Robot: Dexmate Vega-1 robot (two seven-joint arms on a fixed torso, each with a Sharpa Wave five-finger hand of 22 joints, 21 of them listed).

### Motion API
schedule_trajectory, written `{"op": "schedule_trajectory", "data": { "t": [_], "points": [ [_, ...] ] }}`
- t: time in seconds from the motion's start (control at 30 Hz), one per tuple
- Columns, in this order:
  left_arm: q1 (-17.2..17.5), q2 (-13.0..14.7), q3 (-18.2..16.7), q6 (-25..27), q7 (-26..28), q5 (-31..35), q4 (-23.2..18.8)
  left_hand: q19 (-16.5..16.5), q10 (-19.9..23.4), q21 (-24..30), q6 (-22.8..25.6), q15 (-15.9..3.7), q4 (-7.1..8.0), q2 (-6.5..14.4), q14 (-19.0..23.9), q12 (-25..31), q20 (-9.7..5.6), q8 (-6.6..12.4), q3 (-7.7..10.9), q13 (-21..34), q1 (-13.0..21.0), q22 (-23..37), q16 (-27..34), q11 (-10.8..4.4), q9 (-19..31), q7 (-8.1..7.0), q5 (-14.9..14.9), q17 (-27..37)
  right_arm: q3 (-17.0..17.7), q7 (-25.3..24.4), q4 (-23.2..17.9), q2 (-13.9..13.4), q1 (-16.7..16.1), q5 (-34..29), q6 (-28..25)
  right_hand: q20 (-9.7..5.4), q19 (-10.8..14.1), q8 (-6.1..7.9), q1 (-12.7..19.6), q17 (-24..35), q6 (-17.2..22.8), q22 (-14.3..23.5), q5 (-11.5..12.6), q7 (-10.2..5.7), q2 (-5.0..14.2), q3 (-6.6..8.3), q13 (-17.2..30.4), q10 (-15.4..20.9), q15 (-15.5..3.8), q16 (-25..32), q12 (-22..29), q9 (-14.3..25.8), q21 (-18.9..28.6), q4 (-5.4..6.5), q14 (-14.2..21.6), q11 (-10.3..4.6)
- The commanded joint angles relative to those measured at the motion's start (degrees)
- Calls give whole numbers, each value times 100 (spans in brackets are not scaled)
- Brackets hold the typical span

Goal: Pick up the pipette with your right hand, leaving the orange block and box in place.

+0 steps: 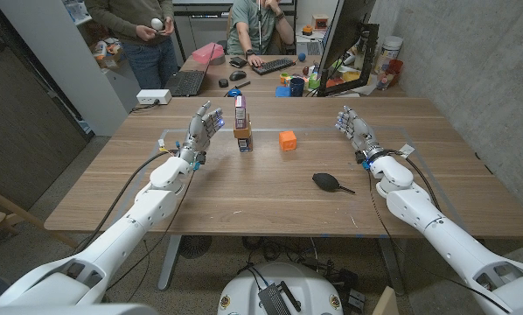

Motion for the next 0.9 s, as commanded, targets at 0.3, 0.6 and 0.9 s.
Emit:
{"op": "schedule_trajectory", "data": {
  "t": [0.3, 0.6, 0.9],
  "points": [
    [-174, -43, -2, -35, -202, -51, 264, 52, 28, 25, 59, 15, -2, -45, 41, 37, 4, 19, 25, 23, 7, 32, 34, 0, 17, -15, 32, 26, -10, -201, -171, -88, -68, -171, -46, -100, 52, 47, 62, 17, 78, 12, 32, -41, -15, 28, 26, 75, 0, 39, 42, 18, 28, -23, 69, -6],
    [-231, -96, 24, -57, -227, -39, 379, 53, 29, 18, 69, 13, -4, -42, 37, 37, 7, 22, 16, 23, 8, 33, 32, -2, 17, -8, 34, 26, 63, -268, -544, -392, -239, -307, -117, -110, 177, 73, 133, 10, 186, 10, 26, -18, -16, 41, 26, 134, -40, 60, 57, 19, 70, -74, 157, -1],
    [-232, -66, 32, -23, -235, -26, 360, 55, 29, 11, 70, 13, -6, -39, 38, 37, 10, 20, 7, 23, 10, 33, 33, -6, 18, -9, 37, 27, 178, -774, -1566, -1160, -648, -872, -752, -27, 349, 101, 238, 2, 318, 5, 34, -10, -97, 44, 30, 279, -15, 93, 100, 20, 117, -169, 342, -15]
  ]
}}
